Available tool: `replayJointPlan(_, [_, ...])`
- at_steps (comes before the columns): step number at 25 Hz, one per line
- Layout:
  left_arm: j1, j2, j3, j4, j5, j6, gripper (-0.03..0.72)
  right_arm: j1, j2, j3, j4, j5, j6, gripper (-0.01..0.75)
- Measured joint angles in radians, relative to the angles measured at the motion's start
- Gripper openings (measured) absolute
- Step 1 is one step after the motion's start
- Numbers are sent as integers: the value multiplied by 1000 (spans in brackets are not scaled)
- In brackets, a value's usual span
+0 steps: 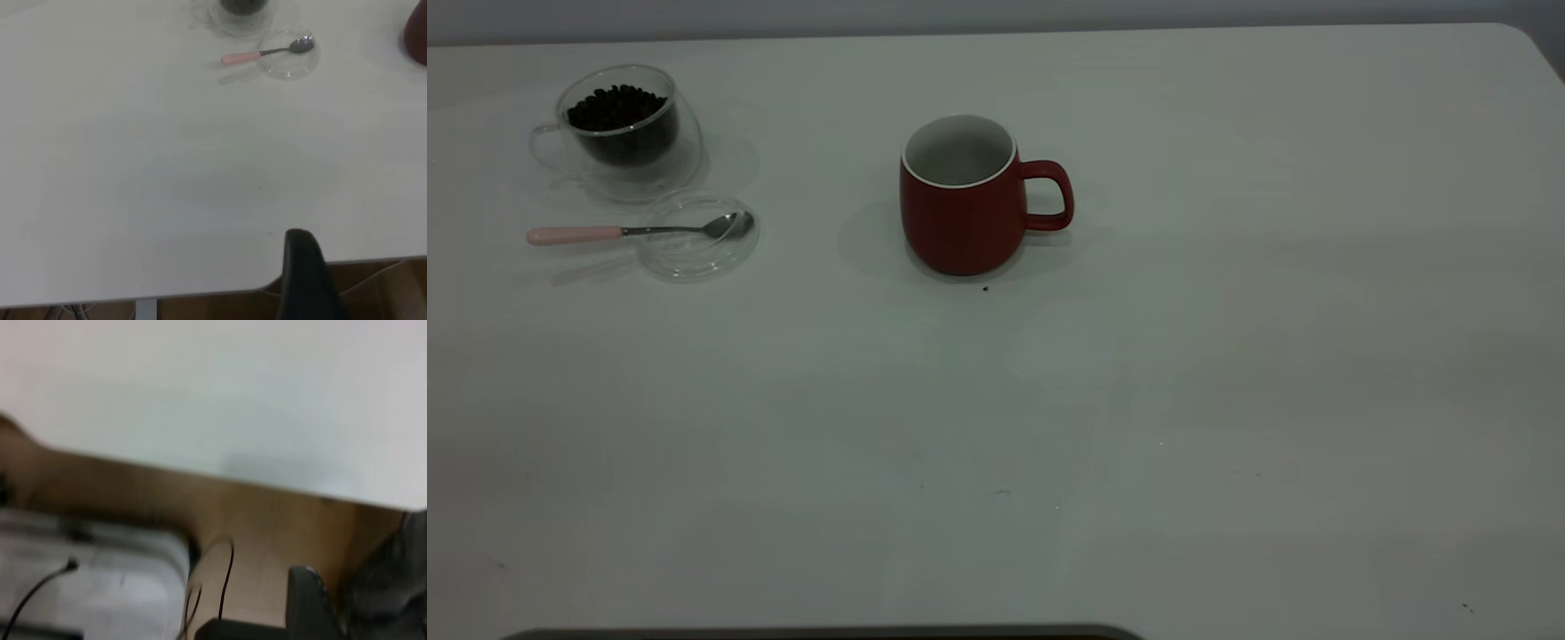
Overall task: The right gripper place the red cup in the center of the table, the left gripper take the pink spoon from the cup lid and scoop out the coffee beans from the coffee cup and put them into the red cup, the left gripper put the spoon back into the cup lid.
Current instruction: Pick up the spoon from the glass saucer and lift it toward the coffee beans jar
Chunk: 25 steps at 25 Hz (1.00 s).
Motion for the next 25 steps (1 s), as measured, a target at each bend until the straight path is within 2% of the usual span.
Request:
replayJointPlan(6, [0,0,0,0,0,0,491,0,-300,47,-9,-39,69,434])
replayJointPlan(13, [0,0,0,0,0,1,491,0,-504,50,-23,-40,94,434])
replayJointPlan(25, [0,0,0,0,0,1,491,0,-535,50,-24,-34,96,434])
